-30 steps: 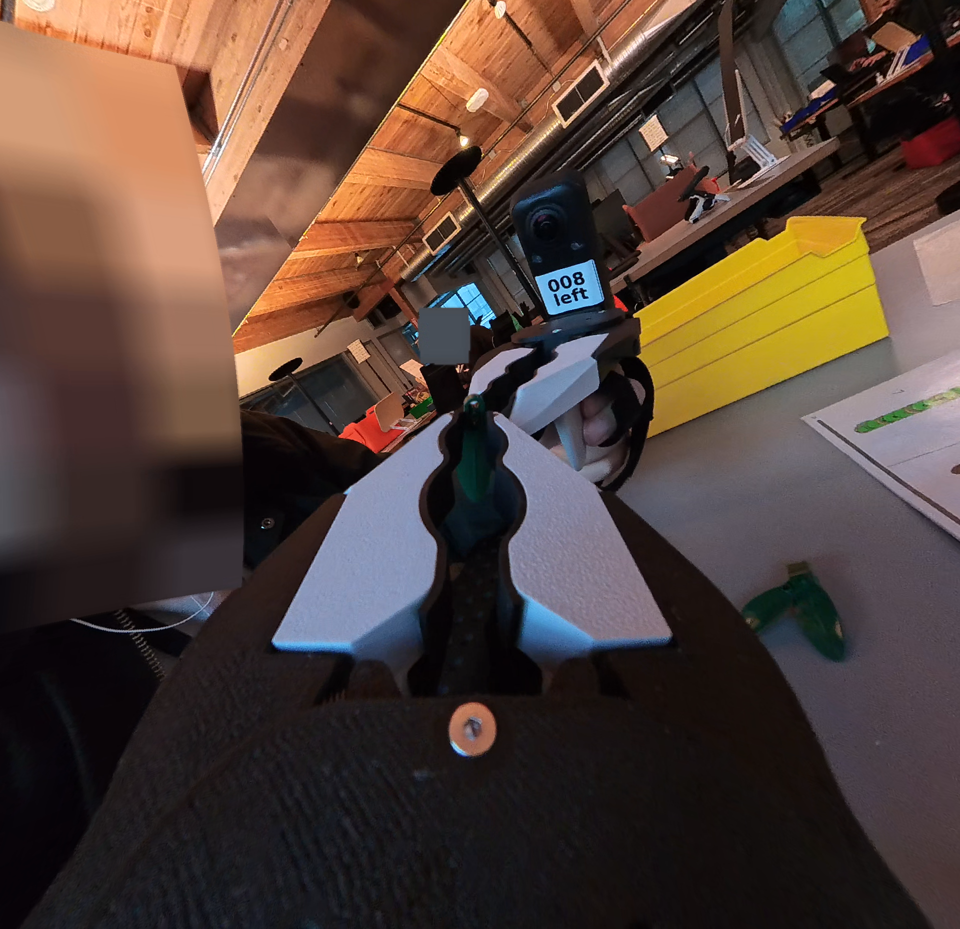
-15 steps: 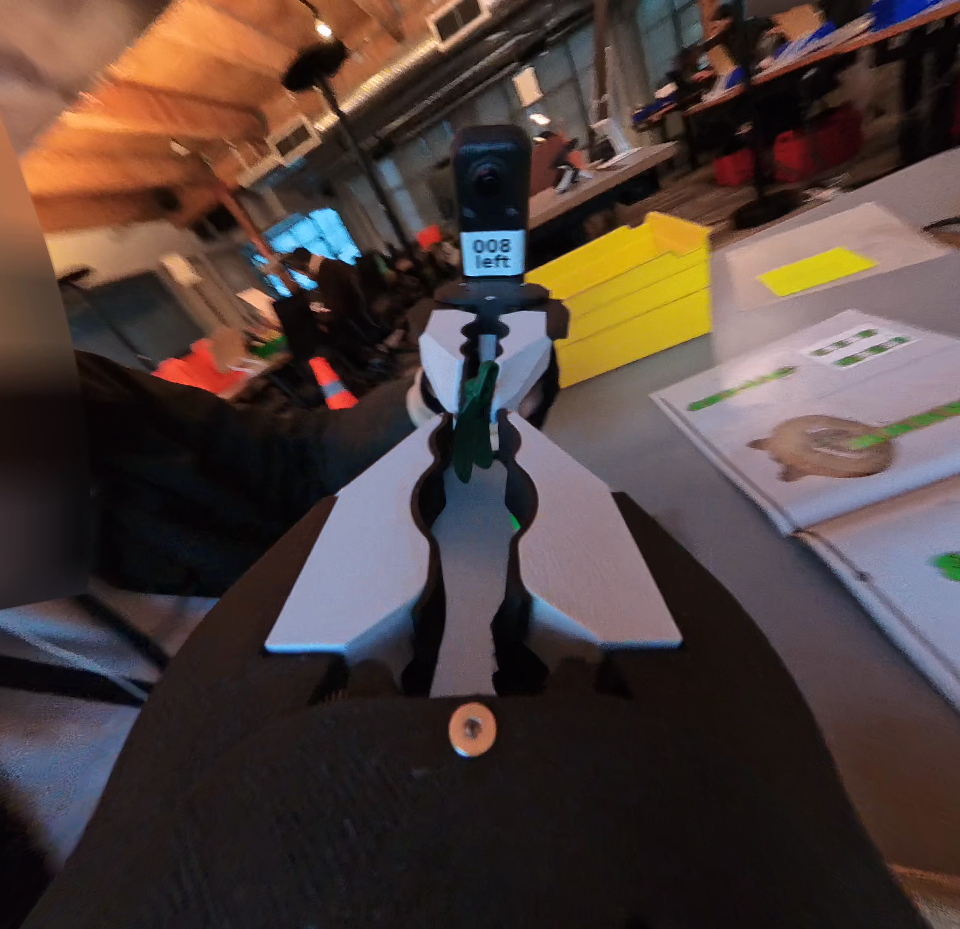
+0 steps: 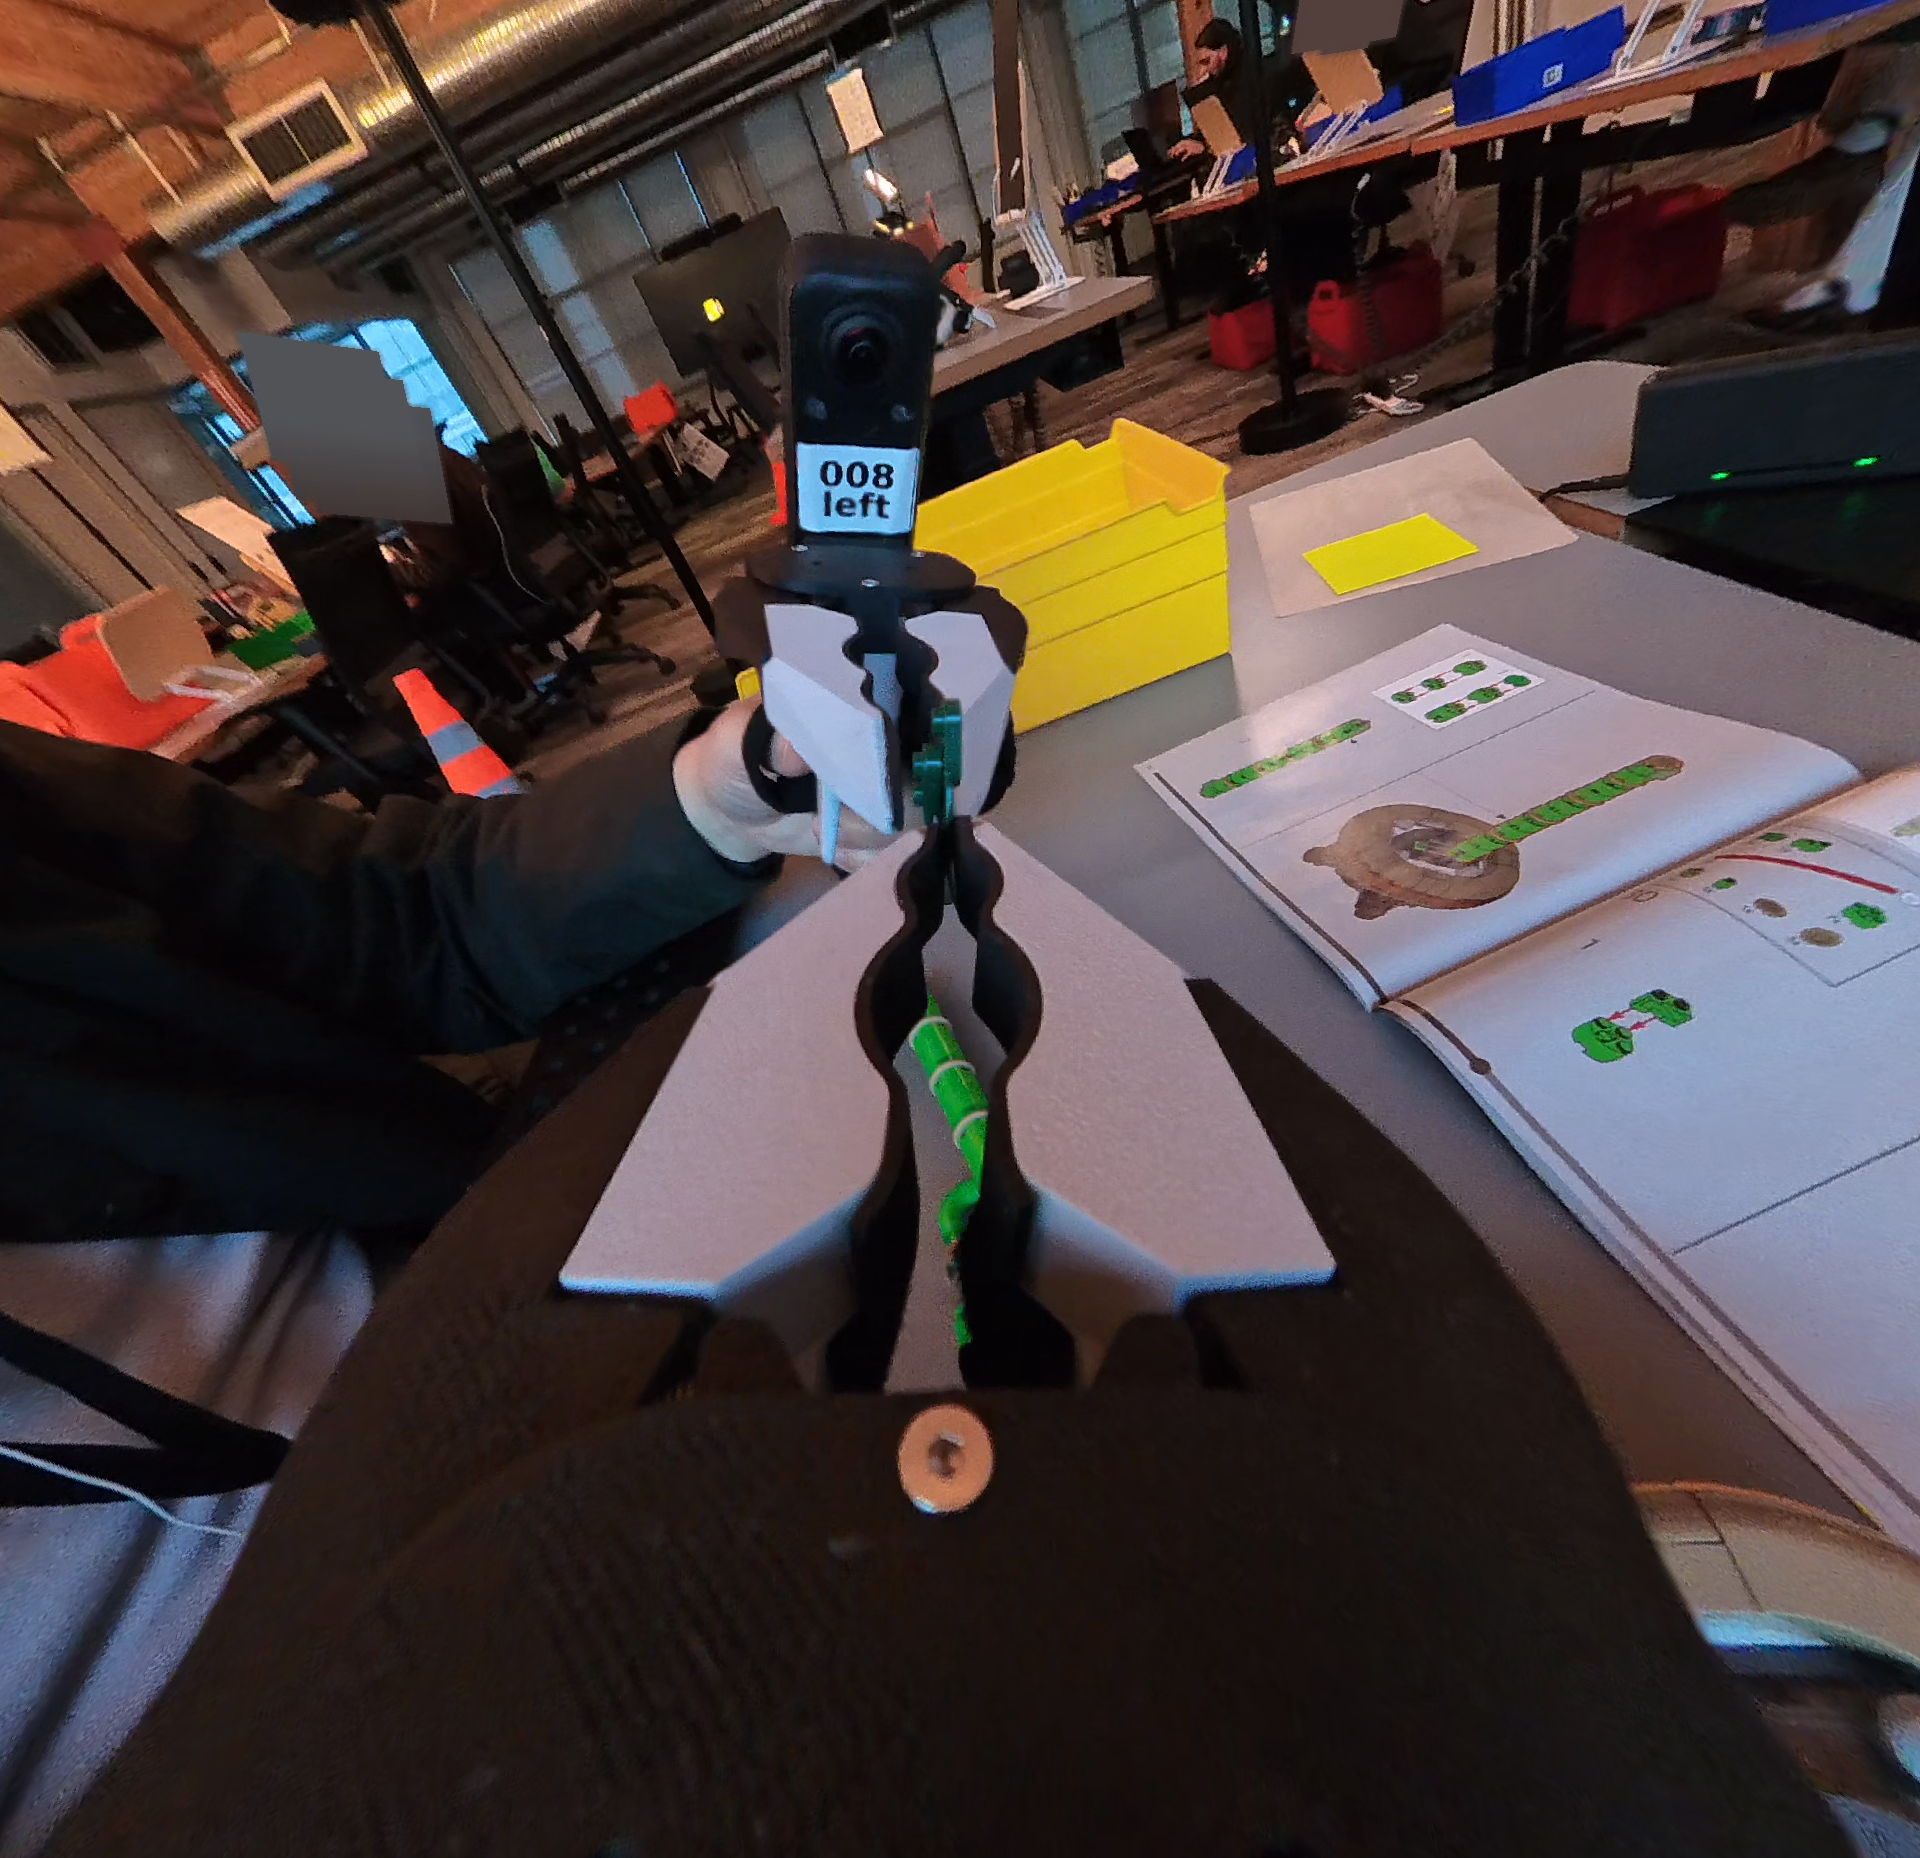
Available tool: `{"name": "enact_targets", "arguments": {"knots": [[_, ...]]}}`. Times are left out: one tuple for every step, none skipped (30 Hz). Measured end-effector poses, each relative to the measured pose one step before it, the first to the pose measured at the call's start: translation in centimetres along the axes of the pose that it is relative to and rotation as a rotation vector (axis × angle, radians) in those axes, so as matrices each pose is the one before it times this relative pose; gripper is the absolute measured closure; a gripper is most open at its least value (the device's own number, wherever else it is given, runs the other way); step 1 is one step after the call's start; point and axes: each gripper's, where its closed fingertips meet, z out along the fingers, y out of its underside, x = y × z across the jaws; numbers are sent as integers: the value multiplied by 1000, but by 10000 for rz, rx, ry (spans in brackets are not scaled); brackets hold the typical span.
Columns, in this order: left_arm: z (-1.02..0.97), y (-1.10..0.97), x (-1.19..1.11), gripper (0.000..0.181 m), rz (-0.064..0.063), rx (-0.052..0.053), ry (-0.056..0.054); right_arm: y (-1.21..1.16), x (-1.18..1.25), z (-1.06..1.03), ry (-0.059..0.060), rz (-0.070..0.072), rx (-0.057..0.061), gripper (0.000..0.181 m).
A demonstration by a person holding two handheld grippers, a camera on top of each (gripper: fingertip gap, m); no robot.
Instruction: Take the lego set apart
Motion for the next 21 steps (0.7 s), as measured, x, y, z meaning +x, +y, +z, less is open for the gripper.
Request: {"name": "enact_targets", "arguments": {"knots": [[125, 165, 57, 174, 44, -72, 58, 7, 21, 5, -85, 153, 45, 181], [187, 227, 0, 174, 10, -101, 7, 131, -34, 83, -74, 61, -39, 181], [200, 282, 33, 180, 19, -131, 11, 293, -12, 134, -32, 25, -163, 181], [66, 233, -190, 181, 69, -119, -137, 144, 65, 63, 35, 3, -78, 181], [-36, -25, -149, 181, 57, 31, -100, 30, 207, -12, 138, -53, -7, 181], [-38, -42, 18, 181, -60, 14, 43, -17, 36, 14, 38, -56, 12, 181], [-48, 6, 68, 181, -127, -7, 115, 17, -37, 33, 4, -49, -26, 181], [-65, -30, 47, 181, -108, 50, 112, -29, -14, 49, 79, -157, 2, 181], [-64, -4, 9, 181, -61, 50, 101, -12, -23, 51, 91, -180, -19, 181], [-46, 44, 7, 181, -82, 11, 107, 47, -18, 58, 80, -139, -57, 181], [-26, 41, 25, 181, -110, 6, 131, 35, -43, 29, 28, -93, -43, 181], [-17, 29, -25, 181, -157, 14, 98, 38, 18, 15, 26, -30, -22, 181], [12, 36, -94, 181, -160, 12, 37, 80, 111, 11, 60, -1, -29, 181], [42, 76, -74, 181, -60, -12, 14, 93, 107, 1, 60, -8, -52, 181], [46, 117, -45, 181, 31, -68, -20, 122, 118, 8, 101, -75, -86, 181], [54, 4, 399, 181, 49, -17, 245, 155, 366, 16, 312, -211, -128, 181], [78, -435, 1519, 181, -235, 213, 972, 734, 1145, 26, 851, -511, -498, 181], [157, -619, 1283, 181, -473, 296, 803, 880, 550, 190, 481, -695, -521, 181], [169, -318, 416, 181, -280, 171, 165, 99, -522, 222, -259, -220, 14, 181], [94, 116, -167, 181, 134, -65, -286, -440, -625, 128, -468, 387, 298, 181], [5, 329, -336, 181, 362, -215, -402, -451, -451, 30, -396, 427, 285, 181]]}}
